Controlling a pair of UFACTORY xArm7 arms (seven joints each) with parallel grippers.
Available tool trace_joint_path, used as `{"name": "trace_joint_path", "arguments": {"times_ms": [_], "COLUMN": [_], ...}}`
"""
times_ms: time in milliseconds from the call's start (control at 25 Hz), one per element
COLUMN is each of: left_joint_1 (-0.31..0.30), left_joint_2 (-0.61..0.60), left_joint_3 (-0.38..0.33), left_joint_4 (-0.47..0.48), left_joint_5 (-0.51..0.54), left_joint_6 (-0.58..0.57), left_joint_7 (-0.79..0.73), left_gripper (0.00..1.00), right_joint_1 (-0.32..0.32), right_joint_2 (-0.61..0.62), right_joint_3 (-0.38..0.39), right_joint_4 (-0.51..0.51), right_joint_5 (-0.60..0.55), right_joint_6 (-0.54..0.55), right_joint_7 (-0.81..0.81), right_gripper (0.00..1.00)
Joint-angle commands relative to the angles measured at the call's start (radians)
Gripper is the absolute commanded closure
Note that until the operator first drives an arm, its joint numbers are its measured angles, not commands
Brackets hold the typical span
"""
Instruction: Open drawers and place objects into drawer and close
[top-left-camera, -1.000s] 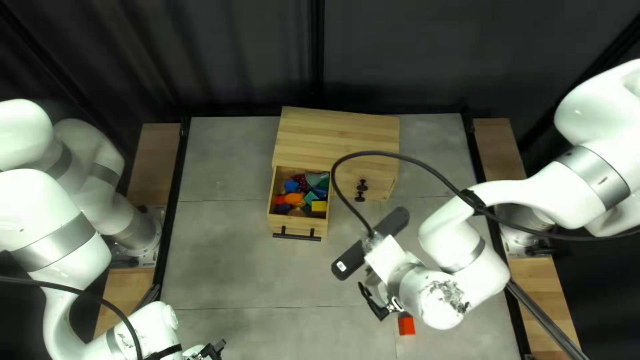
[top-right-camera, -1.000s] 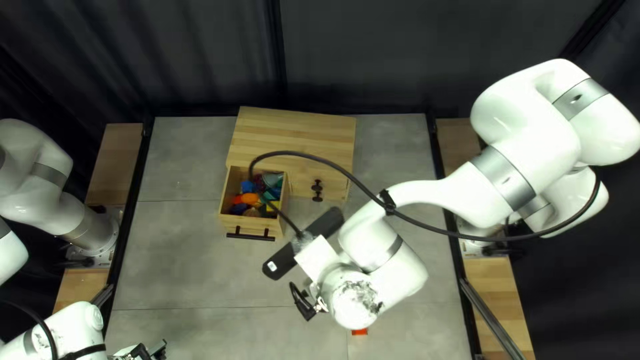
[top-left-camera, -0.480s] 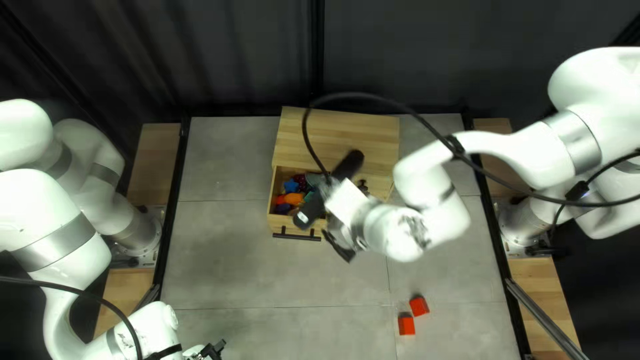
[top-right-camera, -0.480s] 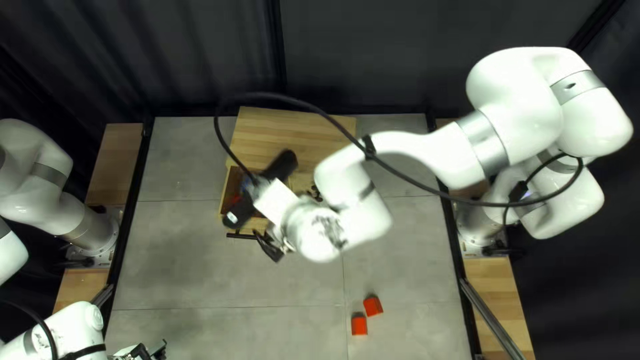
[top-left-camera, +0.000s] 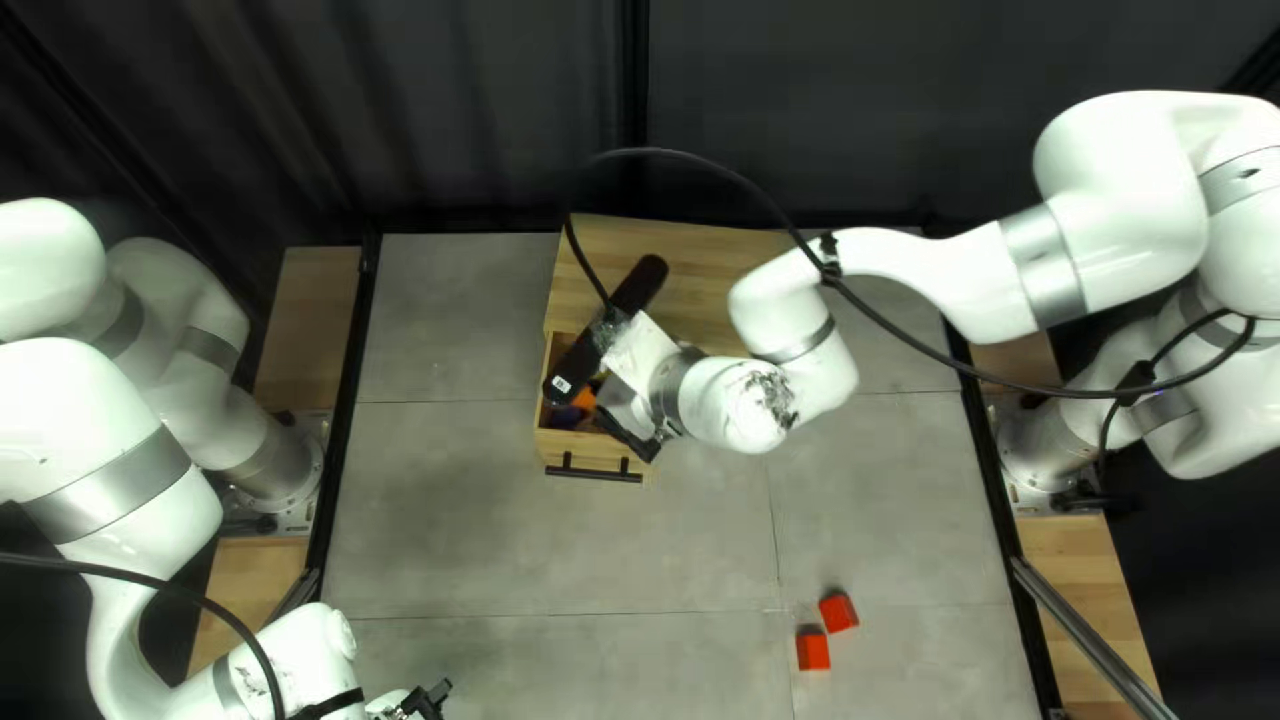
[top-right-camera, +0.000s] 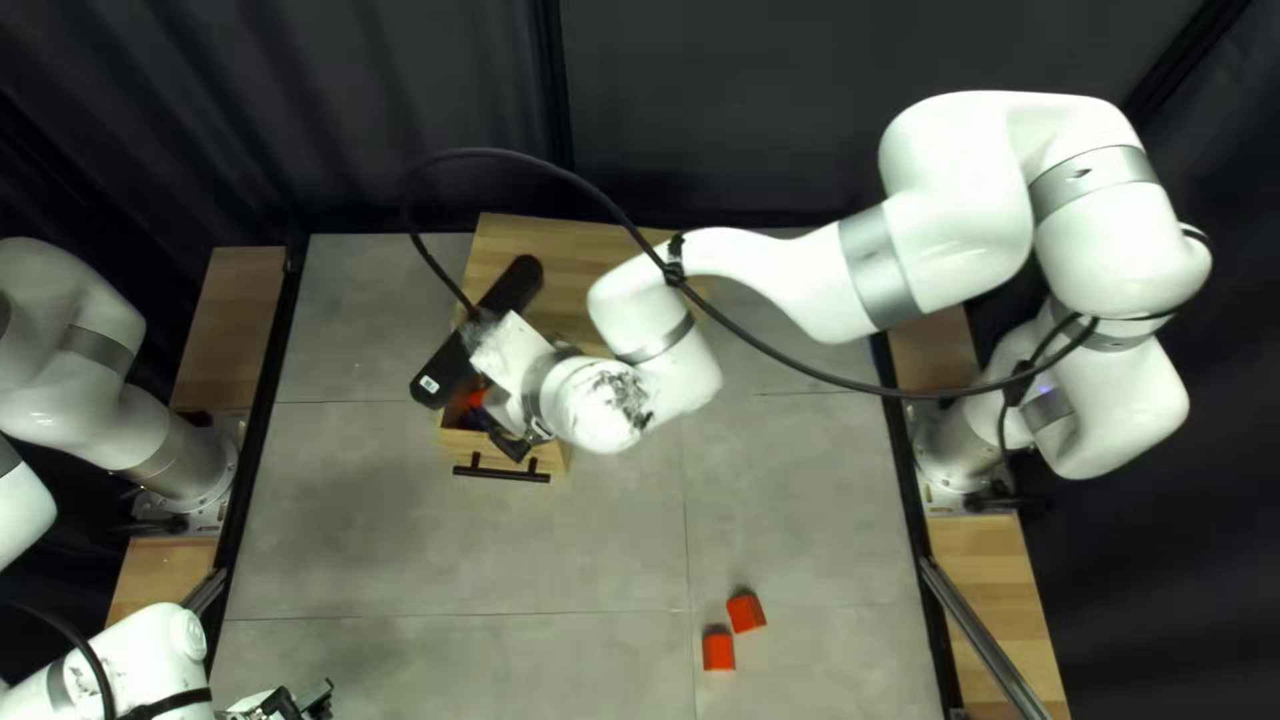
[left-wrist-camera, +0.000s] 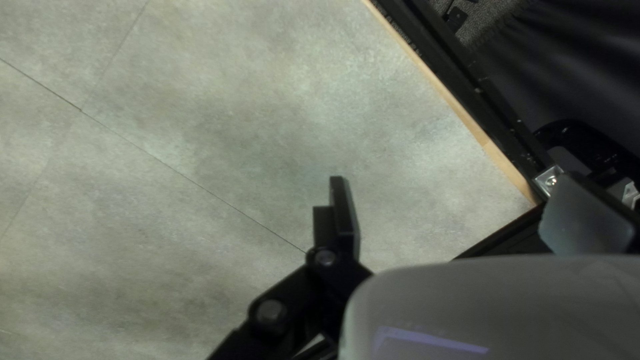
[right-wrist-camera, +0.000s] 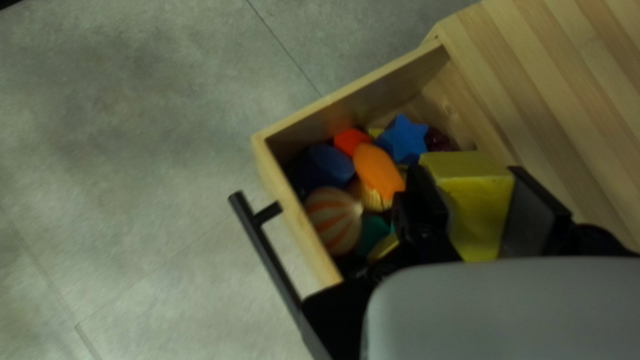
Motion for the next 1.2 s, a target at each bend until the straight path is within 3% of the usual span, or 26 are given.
{"name": "trace_joint_path", "arguments": {"times_ms": [40,280,440,640,800,1200], "left_joint_1": [0.0,0.0,0.0,0.0,0.0,0.0], "left_joint_2": [0.0,0.0,0.0,0.0,0.0,0.0], "left_joint_3": [0.0,0.0,0.0,0.0,0.0,0.0], "left_joint_4": [0.0,0.0,0.0,0.0,0.0,0.0], "left_joint_5": [0.0,0.0,0.0,0.0,0.0,0.0], "left_joint_6": [0.0,0.0,0.0,0.0,0.0,0.0], "left_joint_7": [0.0,0.0,0.0,0.0,0.0,0.0], "left_gripper": [0.0,0.0,0.0,0.0,0.0,0.0], "right_joint_1": [0.033,0.138,0.205,0.278,0.318,0.309], "right_joint_2": [-0.031,-0.089,-0.101,-0.095,-0.05,-0.105], "right_joint_3": [0.043,0.158,0.225,0.308,0.371,0.43], "right_joint_4": [0.012,0.029,0.035,-0.01,0.013,-0.192], "right_joint_5": [0.108,0.353,0.437,0.47,0.502,0.602], "right_joint_6": [0.116,0.383,0.473,0.447,0.451,0.377], "right_joint_7": [-0.046,-0.078,-0.051,-0.117,-0.303,-0.729], "right_gripper": [0.0,0.0,0.0,0.0,0.0,0.0]}}
